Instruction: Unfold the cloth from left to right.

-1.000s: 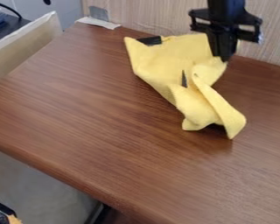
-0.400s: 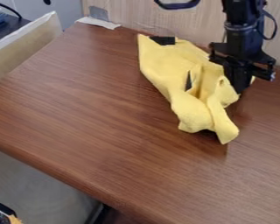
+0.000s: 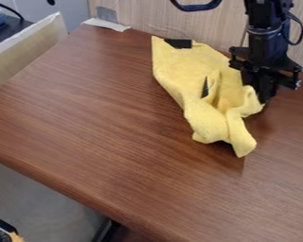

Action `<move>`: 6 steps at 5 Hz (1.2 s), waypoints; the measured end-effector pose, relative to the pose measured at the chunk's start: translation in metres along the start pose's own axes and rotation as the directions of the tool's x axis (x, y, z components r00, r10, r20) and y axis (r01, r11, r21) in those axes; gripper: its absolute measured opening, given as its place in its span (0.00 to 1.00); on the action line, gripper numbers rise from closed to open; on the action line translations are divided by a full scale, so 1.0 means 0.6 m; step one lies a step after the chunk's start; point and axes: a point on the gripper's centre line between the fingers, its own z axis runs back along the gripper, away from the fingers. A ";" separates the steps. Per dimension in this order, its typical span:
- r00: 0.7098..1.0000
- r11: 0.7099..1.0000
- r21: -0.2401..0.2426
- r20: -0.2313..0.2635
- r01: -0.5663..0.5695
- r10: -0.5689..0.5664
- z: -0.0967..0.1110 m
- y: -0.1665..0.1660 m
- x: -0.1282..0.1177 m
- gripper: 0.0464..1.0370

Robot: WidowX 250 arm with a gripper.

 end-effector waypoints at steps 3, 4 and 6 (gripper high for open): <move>1.000 0.999 0.046 0.020 -0.021 0.020 0.027 0.007 -0.002 0.97; 0.999 0.998 0.060 0.041 -0.029 0.027 0.051 0.008 -0.003 0.96; 0.995 0.994 0.101 0.103 -0.031 0.021 0.111 0.013 -0.013 0.96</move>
